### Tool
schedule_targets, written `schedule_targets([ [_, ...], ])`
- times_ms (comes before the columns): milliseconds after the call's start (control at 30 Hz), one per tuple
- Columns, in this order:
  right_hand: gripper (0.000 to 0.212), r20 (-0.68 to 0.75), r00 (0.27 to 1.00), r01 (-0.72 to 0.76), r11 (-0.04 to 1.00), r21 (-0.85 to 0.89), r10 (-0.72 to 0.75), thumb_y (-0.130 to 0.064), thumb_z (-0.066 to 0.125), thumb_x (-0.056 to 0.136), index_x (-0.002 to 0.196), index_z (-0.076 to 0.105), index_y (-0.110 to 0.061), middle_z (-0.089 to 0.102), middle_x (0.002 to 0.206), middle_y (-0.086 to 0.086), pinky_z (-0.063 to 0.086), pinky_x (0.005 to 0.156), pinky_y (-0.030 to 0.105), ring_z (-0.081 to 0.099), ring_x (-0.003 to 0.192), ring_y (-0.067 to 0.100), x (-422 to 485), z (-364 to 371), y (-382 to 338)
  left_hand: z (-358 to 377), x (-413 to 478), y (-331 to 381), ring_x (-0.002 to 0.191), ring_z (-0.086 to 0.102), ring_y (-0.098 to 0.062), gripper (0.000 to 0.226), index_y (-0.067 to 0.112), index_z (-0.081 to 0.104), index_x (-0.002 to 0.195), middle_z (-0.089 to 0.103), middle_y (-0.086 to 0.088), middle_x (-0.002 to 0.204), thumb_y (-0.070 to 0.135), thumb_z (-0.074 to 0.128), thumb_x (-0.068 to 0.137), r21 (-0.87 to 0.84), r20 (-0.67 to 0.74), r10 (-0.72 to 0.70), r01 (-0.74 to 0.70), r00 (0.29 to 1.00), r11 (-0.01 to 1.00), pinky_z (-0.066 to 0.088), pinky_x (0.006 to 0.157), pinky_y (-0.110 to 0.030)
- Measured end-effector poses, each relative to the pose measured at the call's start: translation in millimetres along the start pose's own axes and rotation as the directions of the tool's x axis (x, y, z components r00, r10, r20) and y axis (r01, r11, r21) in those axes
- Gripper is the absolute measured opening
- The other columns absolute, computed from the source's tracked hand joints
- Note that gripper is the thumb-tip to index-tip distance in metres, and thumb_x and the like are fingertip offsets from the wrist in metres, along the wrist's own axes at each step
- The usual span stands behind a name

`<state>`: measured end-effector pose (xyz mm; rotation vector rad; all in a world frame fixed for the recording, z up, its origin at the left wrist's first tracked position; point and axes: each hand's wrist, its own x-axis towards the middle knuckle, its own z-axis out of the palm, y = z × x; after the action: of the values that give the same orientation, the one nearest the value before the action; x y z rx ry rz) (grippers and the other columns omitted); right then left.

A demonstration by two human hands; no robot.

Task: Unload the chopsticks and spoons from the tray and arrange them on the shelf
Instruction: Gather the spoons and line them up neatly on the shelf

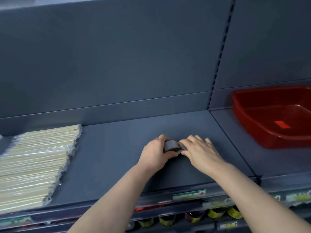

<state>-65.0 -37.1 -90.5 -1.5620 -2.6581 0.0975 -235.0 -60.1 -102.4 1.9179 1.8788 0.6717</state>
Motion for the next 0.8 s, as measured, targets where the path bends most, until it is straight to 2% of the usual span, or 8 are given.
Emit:
schedule_targets([
  [167, 0.054, -0.028, 1.000, 0.015, 0.995, 0.104, -0.012, -0.038, 0.033, 0.102, 0.152, 0.017, -0.027, 0.035, 0.146, -0.007, 0.028, 0.103, 0.036, 0.033, 0.132, 0.019, -14, 14, 8, 18, -13, 1, 0.099, 0.054, -0.018, 0.037, 0.018, 0.057, 0.109, 0.061, 0.005, 0.103, 0.040, 0.070, 0.082, -0.017, -0.111, -0.018, 0.016, 0.994, 1.000, 0.044, 0.087, -0.038],
  [267, 0.056, 0.003, 0.996, 0.090, 0.987, 0.133, -0.091, -0.030, 0.029, 0.104, 0.154, 0.005, -0.022, 0.023, 0.157, -0.003, 0.013, 0.115, 0.031, 0.020, 0.143, 0.016, -16, 16, 16, 17, -15, 3, 0.099, 0.053, -0.018, 0.036, 0.019, 0.057, 0.110, 0.060, 0.004, 0.103, 0.039, 0.069, 0.083, -0.023, -0.094, -0.052, 0.050, 0.994, 0.998, 0.044, 0.088, -0.038],
  [367, 0.055, 0.000, 0.993, 0.118, 0.980, 0.161, -0.120, -0.021, 0.027, 0.105, 0.154, 0.001, -0.020, 0.006, 0.161, -0.006, 0.001, 0.118, 0.031, 0.000, 0.148, 0.012, -20, 18, 22, 18, -16, 8, 0.098, 0.054, -0.017, 0.033, 0.021, 0.058, 0.108, 0.060, 0.006, 0.102, 0.039, 0.069, 0.083, -0.016, -0.117, -0.073, 0.071, 0.990, 0.997, 0.045, 0.086, -0.037],
  [500, 0.058, -0.021, 0.992, 0.124, 0.974, 0.188, -0.122, -0.014, 0.028, 0.104, 0.154, -0.001, -0.021, 0.000, 0.161, -0.007, -0.003, 0.118, 0.033, -0.007, 0.148, 0.011, -22, 22, 25, 22, -21, 13, 0.105, 0.055, -0.016, 0.040, 0.023, 0.057, 0.118, 0.061, 0.008, 0.109, 0.037, 0.070, 0.083, -0.030, -0.167, -0.086, 0.082, 0.982, 0.996, 0.045, 0.089, -0.033],
  [633, 0.058, 0.000, 0.991, 0.131, 0.978, 0.160, -0.132, -0.023, 0.024, 0.105, 0.153, -0.006, -0.020, -0.006, 0.161, -0.005, -0.005, 0.119, 0.034, -0.010, 0.147, 0.010, -23, 22, 26, 24, -26, 13, 0.121, 0.049, -0.015, 0.059, 0.025, 0.045, 0.137, 0.056, 0.008, 0.130, 0.034, 0.070, 0.085, -0.033, -0.176, -0.117, 0.113, 0.977, 0.993, 0.039, 0.099, -0.027],
  [733, 0.059, 0.014, 0.992, 0.120, 0.983, 0.140, -0.124, -0.032, 0.022, 0.104, 0.153, -0.009, -0.018, -0.011, 0.160, -0.003, -0.007, 0.119, 0.035, -0.013, 0.147, 0.011, -22, 22, 25, 23, -29, 14, 0.127, 0.043, -0.014, 0.070, 0.024, 0.033, 0.146, 0.049, 0.008, 0.139, 0.033, 0.068, 0.086, -0.037, -0.164, -0.125, 0.120, 0.979, 0.992, 0.031, 0.097, -0.019],
  [800, 0.059, 0.017, 0.994, 0.108, 0.985, 0.135, -0.112, -0.034, 0.021, 0.104, 0.153, -0.008, -0.018, -0.014, 0.160, -0.003, -0.008, 0.119, 0.036, -0.015, 0.146, 0.012, -22, 22, 23, 23, -29, 14, 0.129, 0.039, -0.016, 0.075, 0.022, 0.026, 0.150, 0.044, 0.007, 0.144, 0.034, 0.067, 0.088, -0.016, -0.160, -0.099, 0.098, 0.982, 0.995, 0.029, 0.100, -0.020],
])
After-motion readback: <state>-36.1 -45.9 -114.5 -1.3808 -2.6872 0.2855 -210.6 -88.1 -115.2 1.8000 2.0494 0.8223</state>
